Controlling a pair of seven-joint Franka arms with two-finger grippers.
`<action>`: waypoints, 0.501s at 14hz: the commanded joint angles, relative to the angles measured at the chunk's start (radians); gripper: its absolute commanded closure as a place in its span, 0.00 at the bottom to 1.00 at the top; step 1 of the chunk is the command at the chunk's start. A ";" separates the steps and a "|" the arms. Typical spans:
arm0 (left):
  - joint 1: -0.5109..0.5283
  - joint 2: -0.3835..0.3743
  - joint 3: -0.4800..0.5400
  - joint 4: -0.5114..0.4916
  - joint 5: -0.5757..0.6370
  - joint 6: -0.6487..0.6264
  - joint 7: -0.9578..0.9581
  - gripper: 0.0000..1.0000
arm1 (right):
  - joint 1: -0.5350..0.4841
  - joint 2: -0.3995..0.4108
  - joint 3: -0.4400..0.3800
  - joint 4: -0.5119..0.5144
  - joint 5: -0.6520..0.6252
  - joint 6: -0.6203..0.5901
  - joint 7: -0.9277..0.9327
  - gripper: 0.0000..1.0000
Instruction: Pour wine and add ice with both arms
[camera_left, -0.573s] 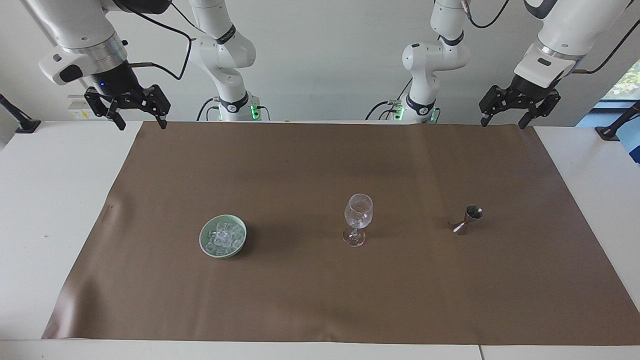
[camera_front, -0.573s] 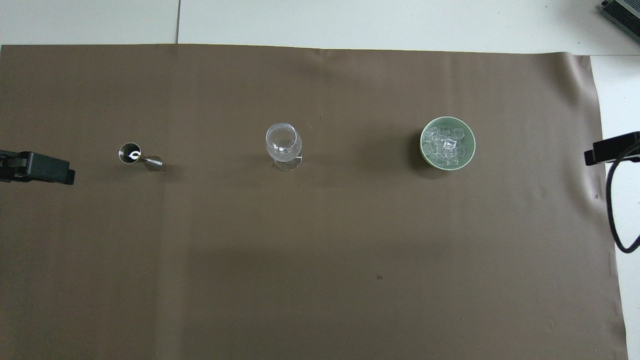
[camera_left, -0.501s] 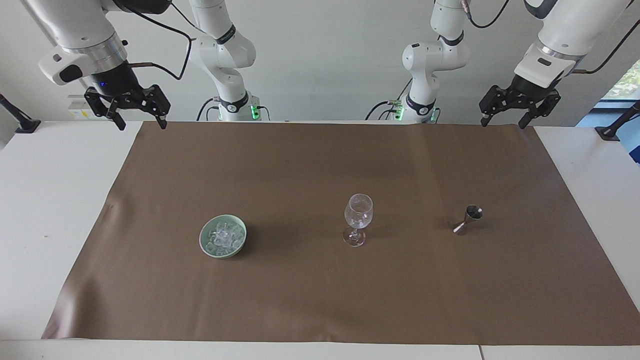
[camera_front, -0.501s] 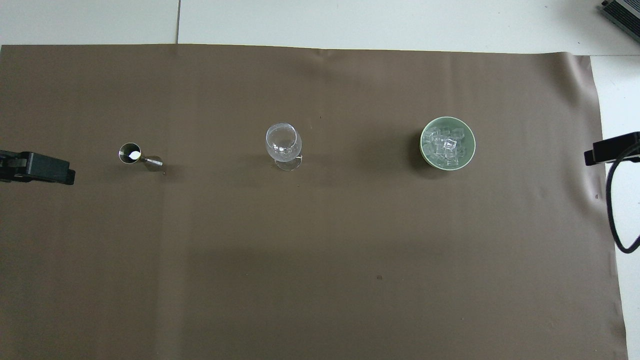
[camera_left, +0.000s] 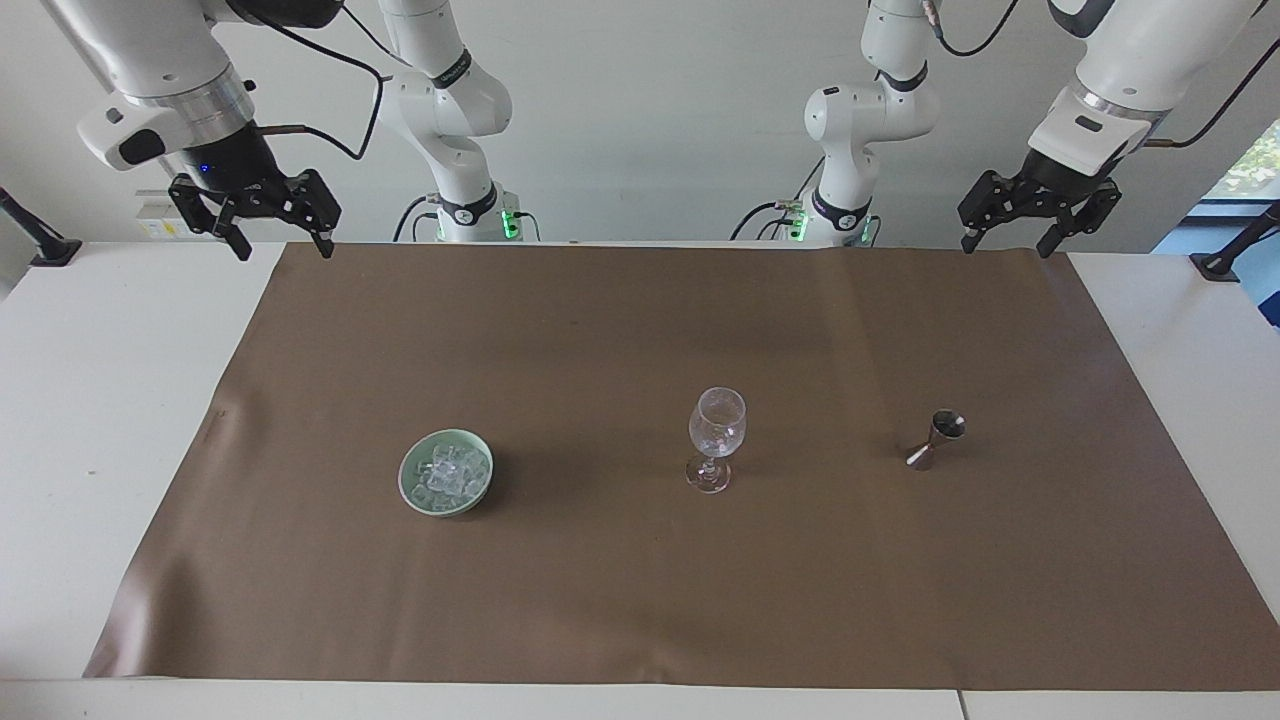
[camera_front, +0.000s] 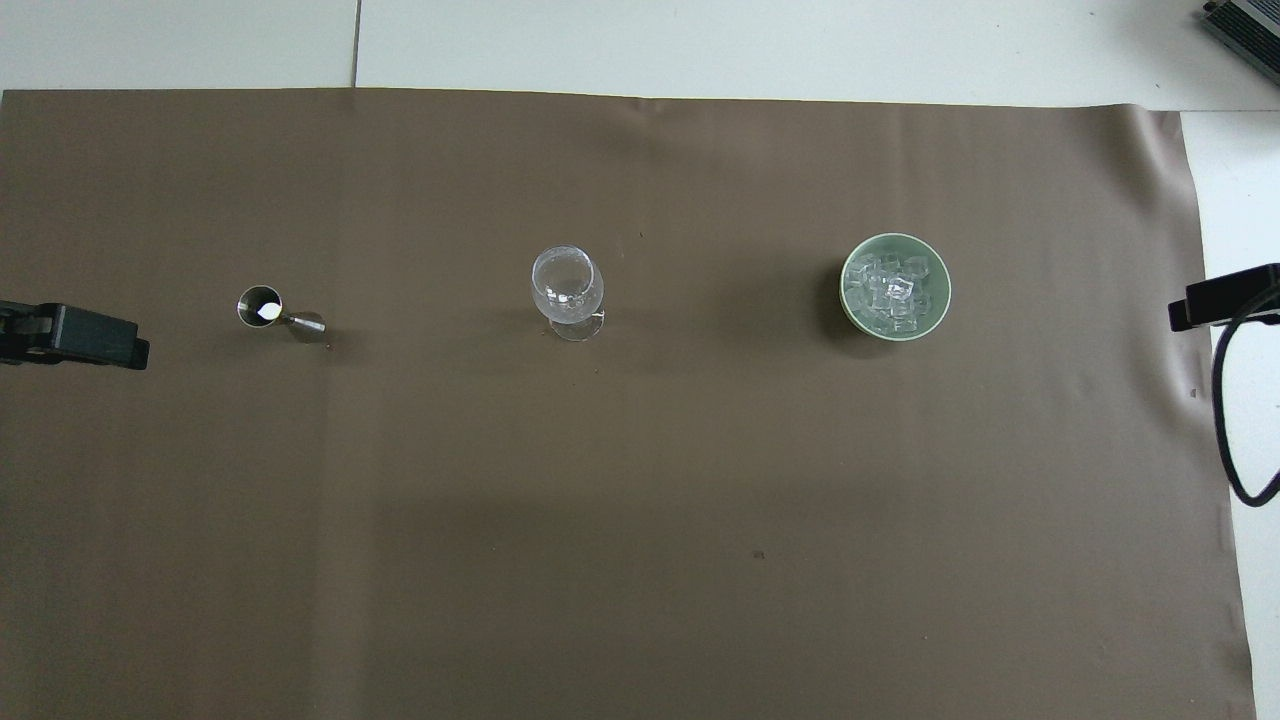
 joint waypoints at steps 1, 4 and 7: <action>0.004 -0.017 0.006 -0.006 -0.017 -0.019 -0.008 0.00 | 0.003 -0.017 -0.004 -0.021 0.012 0.004 0.005 0.00; 0.012 -0.020 0.009 -0.017 -0.020 -0.016 -0.011 0.00 | 0.003 -0.017 -0.004 -0.021 0.012 0.004 0.005 0.00; 0.030 -0.024 0.009 -0.022 -0.025 -0.012 -0.008 0.00 | 0.003 -0.017 -0.004 -0.021 0.012 0.004 0.005 0.00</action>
